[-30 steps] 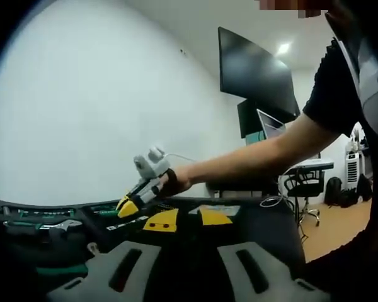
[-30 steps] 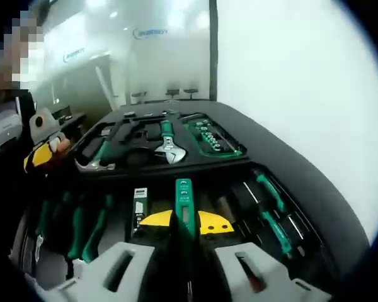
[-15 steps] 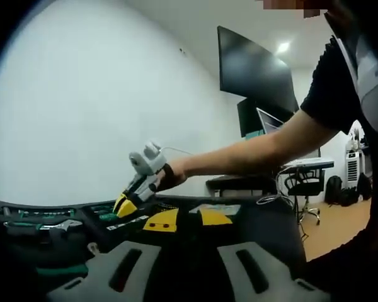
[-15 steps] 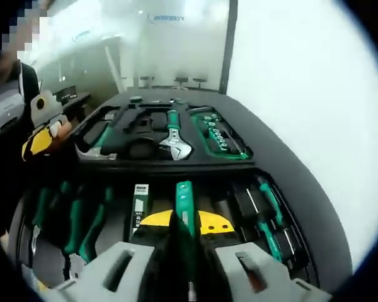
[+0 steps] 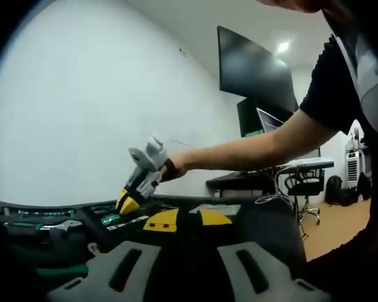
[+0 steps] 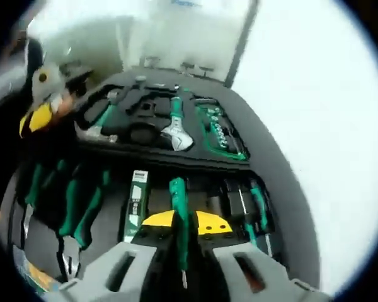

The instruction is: Pick up the tools and put them into their designated positions in the toolbox.

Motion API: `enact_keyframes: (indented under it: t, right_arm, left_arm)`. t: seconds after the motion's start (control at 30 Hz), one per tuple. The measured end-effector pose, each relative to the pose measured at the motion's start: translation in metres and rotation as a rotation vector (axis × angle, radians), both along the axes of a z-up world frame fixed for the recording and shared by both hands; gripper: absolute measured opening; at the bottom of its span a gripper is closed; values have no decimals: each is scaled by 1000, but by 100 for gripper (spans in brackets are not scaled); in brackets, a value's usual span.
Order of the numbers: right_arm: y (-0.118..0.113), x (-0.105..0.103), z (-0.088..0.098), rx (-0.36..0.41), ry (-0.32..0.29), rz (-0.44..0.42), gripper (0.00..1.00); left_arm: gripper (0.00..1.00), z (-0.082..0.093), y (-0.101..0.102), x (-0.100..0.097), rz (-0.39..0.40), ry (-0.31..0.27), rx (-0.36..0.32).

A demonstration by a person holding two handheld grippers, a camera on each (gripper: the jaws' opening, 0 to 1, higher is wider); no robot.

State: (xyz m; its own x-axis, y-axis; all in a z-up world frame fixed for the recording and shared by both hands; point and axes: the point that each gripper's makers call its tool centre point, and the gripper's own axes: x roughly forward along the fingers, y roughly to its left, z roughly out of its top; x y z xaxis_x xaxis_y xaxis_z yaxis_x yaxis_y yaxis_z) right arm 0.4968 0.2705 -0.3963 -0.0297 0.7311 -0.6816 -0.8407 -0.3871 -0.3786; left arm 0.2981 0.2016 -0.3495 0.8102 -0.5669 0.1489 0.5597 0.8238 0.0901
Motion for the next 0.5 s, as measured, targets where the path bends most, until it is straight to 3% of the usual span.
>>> enact_keyframes:
  t: [0.07,0.1,0.17,0.2,0.27,0.33,0.37,0.5]
  right_arm:
    - [-3,-4,-6,-48,-92,36,11]
    - [-5,-5,-12,-91,-190,60,12]
    - [-6,-1,-18,-130,-297,93,12]
    - [-6,3,-20,-136,-355,95,12]
    - [-2,-1,-19,-123,-399,123,11]
    - [-1,1,-19,-137,-515,172,11]
    - [-1,2,-19,-146,-533,160,11]
    - [0,6,-11,-130,-486,114,10]
  left_arm:
    - [13,0,0,0,-1,-1,-1]
    - [13,0,0,0,-2,-2,-2]
    - [13,1,0,0,-1,-2,-4]
    - [13,1,0,0,0,-2,-4]
    - [13,0,0,0,2,-3,-3]
    - [13,0,0,0,3,-3,-2]
    - [13,0,0,0,3,-3,-2]
    - [13,0,0,0,1,-3,0]
